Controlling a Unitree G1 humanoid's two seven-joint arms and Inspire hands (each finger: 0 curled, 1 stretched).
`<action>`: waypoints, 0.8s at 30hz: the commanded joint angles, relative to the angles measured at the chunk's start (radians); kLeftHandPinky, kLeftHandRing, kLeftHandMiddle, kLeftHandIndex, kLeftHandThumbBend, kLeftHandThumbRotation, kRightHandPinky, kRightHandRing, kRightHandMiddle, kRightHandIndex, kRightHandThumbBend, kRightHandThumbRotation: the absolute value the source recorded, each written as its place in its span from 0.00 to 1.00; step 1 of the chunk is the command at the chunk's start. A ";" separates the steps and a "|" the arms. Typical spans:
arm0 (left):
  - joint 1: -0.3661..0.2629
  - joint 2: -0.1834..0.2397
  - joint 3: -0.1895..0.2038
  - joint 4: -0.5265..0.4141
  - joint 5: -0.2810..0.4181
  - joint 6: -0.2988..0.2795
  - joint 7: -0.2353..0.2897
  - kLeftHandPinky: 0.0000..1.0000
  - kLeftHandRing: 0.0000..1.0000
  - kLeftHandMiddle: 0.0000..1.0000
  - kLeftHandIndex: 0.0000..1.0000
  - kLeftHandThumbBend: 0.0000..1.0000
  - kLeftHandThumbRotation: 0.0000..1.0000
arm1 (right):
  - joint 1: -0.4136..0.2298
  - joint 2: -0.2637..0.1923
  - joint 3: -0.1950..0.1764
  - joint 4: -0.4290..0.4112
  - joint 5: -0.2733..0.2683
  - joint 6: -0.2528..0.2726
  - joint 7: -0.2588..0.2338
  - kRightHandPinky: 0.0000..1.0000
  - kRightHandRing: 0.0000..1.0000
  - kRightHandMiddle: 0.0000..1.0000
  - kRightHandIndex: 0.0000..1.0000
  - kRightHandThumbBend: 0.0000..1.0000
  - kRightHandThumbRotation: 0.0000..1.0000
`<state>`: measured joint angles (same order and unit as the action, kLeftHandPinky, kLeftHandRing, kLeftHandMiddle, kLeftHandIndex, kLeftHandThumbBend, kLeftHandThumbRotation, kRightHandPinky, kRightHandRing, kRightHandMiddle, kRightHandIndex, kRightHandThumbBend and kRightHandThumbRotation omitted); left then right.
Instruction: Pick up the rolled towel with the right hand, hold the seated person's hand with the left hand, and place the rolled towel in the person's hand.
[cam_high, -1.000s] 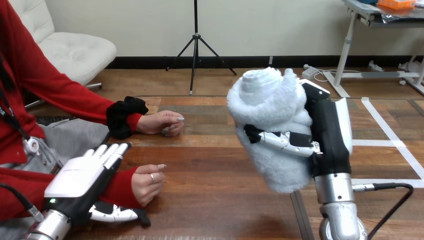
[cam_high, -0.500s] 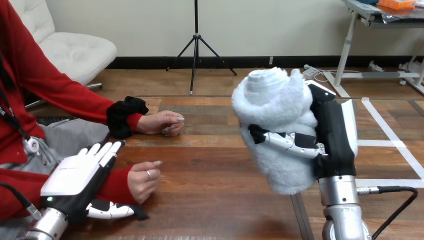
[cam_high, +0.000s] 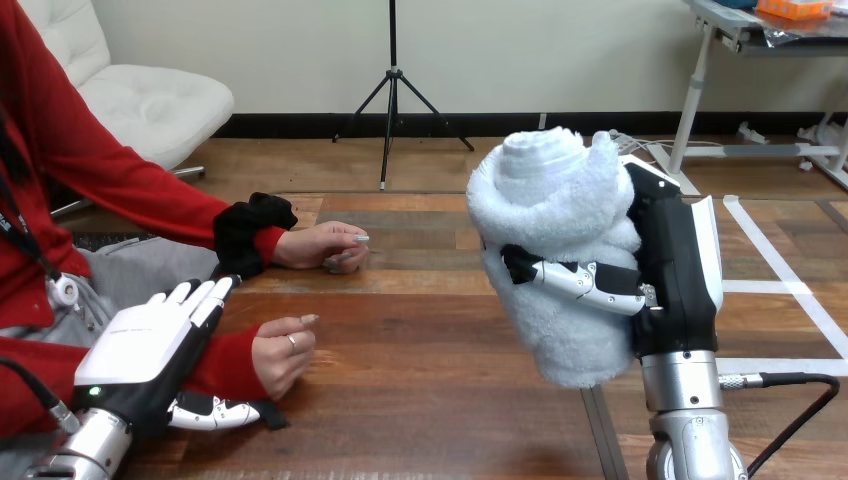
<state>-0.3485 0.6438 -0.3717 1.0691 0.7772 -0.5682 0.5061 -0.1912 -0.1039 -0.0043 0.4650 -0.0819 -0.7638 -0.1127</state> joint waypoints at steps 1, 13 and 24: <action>-0.017 0.010 -0.036 0.043 0.020 0.031 -0.008 0.94 0.96 0.95 0.97 1.00 0.44 | -0.027 0.019 -0.008 -0.092 0.017 0.007 0.005 0.17 0.22 0.32 0.33 0.71 0.00; -0.023 0.012 -0.056 0.041 0.020 0.055 -0.038 0.90 0.91 0.88 0.91 1.00 0.43 | 0.003 0.027 -0.012 -0.168 0.021 0.042 0.019 0.17 0.22 0.31 0.33 0.70 0.00; -0.030 0.018 -0.079 0.046 0.025 0.051 -0.043 0.84 0.80 0.79 0.83 1.00 0.40 | 0.021 0.034 -0.015 -0.220 0.029 0.064 0.033 0.16 0.21 0.31 0.33 0.69 0.00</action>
<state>-0.3602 0.6462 -0.4143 1.0716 0.7790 -0.5416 0.5003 -0.1391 -0.0793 -0.0056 0.3294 -0.0737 -0.6999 -0.0809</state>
